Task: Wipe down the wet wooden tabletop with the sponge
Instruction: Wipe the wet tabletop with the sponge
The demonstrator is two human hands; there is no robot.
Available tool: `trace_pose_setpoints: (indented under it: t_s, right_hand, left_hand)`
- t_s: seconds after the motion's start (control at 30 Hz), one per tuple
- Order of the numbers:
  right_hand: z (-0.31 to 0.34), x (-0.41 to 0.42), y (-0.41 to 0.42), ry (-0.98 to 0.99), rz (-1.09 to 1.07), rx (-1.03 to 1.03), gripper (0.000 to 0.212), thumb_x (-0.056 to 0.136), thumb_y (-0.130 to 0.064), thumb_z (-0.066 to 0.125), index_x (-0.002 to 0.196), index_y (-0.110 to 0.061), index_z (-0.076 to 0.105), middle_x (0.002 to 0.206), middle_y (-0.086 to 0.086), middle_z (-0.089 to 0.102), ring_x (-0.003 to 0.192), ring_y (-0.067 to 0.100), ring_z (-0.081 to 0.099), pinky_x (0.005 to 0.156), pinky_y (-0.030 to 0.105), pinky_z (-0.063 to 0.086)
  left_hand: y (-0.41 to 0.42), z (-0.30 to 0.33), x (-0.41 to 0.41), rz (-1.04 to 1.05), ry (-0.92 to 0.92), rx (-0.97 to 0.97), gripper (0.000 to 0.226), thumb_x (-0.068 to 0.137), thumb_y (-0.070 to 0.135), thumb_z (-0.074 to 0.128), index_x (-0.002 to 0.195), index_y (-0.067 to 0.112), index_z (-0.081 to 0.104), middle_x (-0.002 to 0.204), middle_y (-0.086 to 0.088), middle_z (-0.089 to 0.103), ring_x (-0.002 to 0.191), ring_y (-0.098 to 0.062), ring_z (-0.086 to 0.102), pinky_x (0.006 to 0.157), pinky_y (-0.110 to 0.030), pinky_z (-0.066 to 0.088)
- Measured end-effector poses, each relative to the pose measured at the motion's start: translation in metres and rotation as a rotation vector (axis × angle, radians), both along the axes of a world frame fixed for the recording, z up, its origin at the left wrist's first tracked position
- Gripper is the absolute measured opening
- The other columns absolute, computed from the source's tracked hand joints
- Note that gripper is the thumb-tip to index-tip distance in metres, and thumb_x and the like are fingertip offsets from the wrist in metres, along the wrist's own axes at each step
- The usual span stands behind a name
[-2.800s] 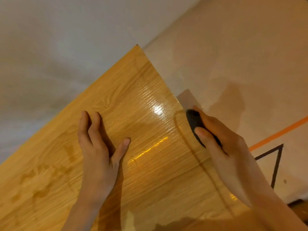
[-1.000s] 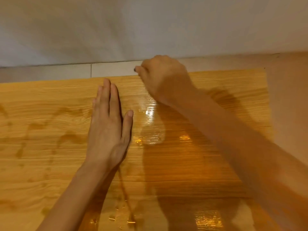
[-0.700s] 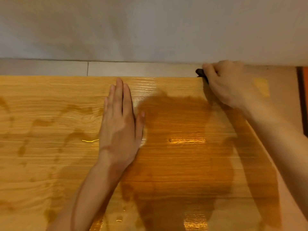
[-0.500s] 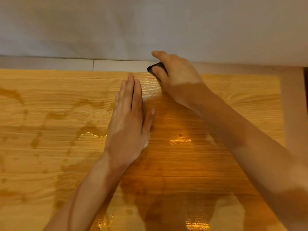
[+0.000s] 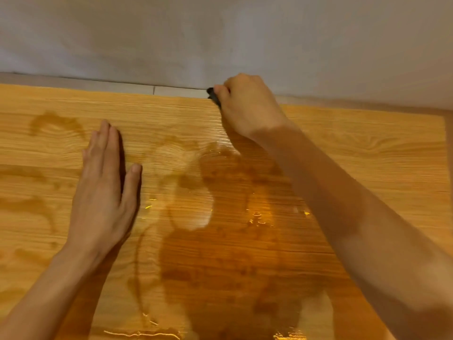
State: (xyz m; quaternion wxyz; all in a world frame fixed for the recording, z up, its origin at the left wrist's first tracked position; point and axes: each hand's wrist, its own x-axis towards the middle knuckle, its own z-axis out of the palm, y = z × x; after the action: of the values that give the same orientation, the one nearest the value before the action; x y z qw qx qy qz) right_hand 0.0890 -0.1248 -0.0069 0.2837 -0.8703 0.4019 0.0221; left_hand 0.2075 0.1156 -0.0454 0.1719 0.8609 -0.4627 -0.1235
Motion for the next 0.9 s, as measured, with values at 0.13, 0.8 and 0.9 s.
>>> trace_pose_setpoints:
  t_s: [0.13, 0.8, 0.9]
  right_hand:
    - [0.006, -0.019, -0.012, 0.005, -0.028, 0.059, 0.041, 0.1, -0.032, 0.045, 0.067, -0.009, 0.052, 0.062, 0.006, 0.048, 0.058, 0.023, 0.042, 0.05, 0.032, 0.025]
    - [-0.009, 0.031, 0.039, -0.241, -0.149, 0.001, 0.027, 0.095, -0.025, 0.054, 0.092, -0.005, 0.072, 0.081, 0.008, 0.066, 0.077, 0.022, 0.059, 0.073, 0.035, 0.042]
    - [-0.004, -0.048, 0.016, -0.202, -0.338, -0.135, 0.028, 0.095, -0.024, 0.057, 0.114, -0.009, 0.071, 0.117, 0.01, 0.067, 0.109, 0.022, 0.061, 0.095, 0.027, 0.041]
  left_hand:
    - [0.002, -0.005, 0.0, -0.01, -0.037, -0.038, 0.064, 0.107, 0.04, 0.027, 0.16, 0.007, 0.016, 0.169, -0.009, 0.008, 0.154, -0.01, -0.003, 0.125, -0.024, -0.004]
    - [0.003, -0.011, 0.003, -0.019, -0.036, -0.074, 0.062, 0.108, 0.035, 0.031, 0.159, 0.003, 0.019, 0.169, -0.012, 0.01, 0.157, -0.025, 0.007, 0.128, -0.042, 0.008]
    - [0.004, -0.012, 0.003, -0.02, -0.023, -0.082, 0.063, 0.108, 0.036, 0.031, 0.16, 0.004, 0.017, 0.169, -0.01, 0.01, 0.157, -0.023, 0.005, 0.128, -0.037, 0.004]
